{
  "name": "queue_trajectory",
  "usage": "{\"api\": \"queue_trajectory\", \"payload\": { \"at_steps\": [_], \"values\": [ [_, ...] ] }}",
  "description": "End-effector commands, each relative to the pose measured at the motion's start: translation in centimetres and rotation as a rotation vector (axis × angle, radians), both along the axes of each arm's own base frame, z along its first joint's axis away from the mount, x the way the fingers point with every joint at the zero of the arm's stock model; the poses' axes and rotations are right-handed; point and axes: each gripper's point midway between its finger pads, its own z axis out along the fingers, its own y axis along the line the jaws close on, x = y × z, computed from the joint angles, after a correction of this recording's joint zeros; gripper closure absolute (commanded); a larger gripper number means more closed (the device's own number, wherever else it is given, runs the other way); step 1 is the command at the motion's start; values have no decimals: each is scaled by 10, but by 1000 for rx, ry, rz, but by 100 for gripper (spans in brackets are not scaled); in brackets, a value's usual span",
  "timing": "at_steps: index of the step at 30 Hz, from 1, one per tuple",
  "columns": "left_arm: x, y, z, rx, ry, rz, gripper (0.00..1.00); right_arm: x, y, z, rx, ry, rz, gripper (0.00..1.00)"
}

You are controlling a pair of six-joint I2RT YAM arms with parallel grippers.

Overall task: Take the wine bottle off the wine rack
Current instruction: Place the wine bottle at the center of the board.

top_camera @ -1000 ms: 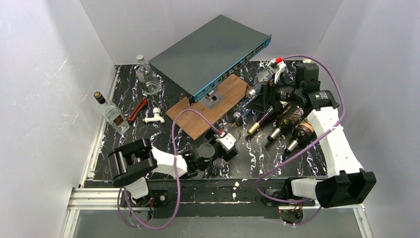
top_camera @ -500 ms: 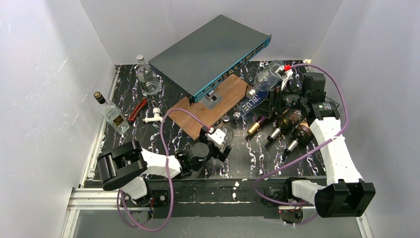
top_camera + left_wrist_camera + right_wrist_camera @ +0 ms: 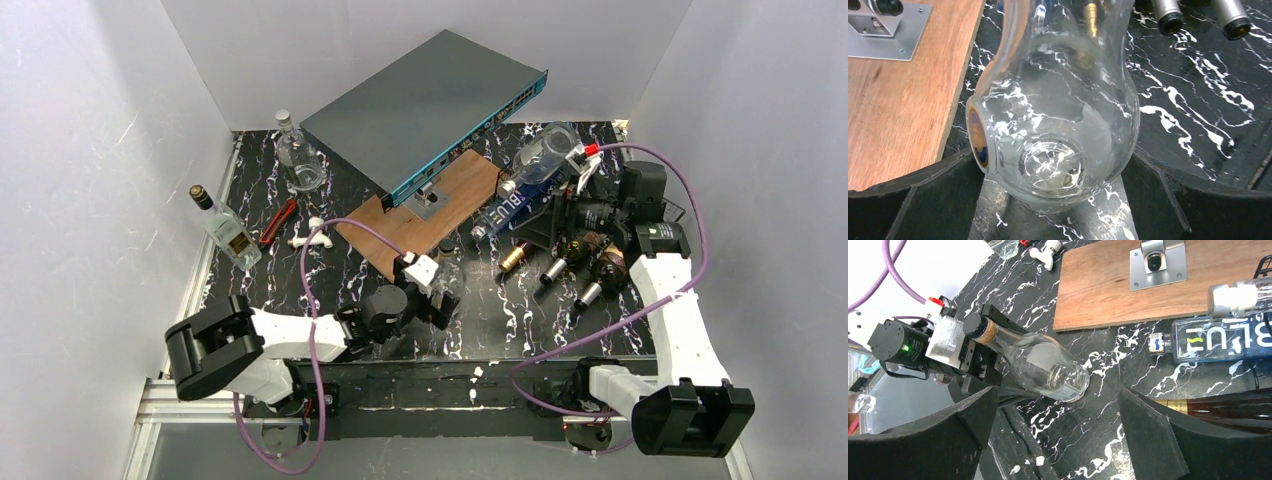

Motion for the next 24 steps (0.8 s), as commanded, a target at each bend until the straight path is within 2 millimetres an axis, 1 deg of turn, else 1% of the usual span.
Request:
{"api": "queue_trajectory", "payload": {
  "at_steps": [1, 2, 3, 9, 13, 16, 18, 21, 22, 24],
  "values": [
    [-6, -10, 71, -221, -36, -48, 2, -9, 3, 10, 30, -68, 41, 2],
    [-8, -8, 76, -227, -33, -54, 2, -11, 3, 11, 34, -71, 48, 2],
    [-10, -6, 75, -213, -14, -59, 2, -9, -3, 11, 35, -72, 27, 2],
    [-19, 7, 85, -199, 61, -71, 2, -12, -9, 11, 26, -100, 16, 2],
    [-25, 12, 91, -203, 118, -81, 2, -12, -12, 9, 24, -110, 12, 1],
    [-30, 14, 102, -204, 155, -96, 2, -12, -14, 8, 24, -113, 8, 1],
    [-34, 15, 115, -197, 191, -104, 2, -12, -16, 8, 24, -117, 5, 2],
    [-41, 20, 123, -141, 271, -97, 2, -11, -18, 6, 22, -123, 2, 2],
    [-45, 26, 117, -87, 316, -79, 2, -11, -19, 5, 23, -122, 2, 2],
    [-47, 34, 121, -48, 364, -43, 2, -10, -21, 4, 22, -125, -1, 2]
  ]
}}
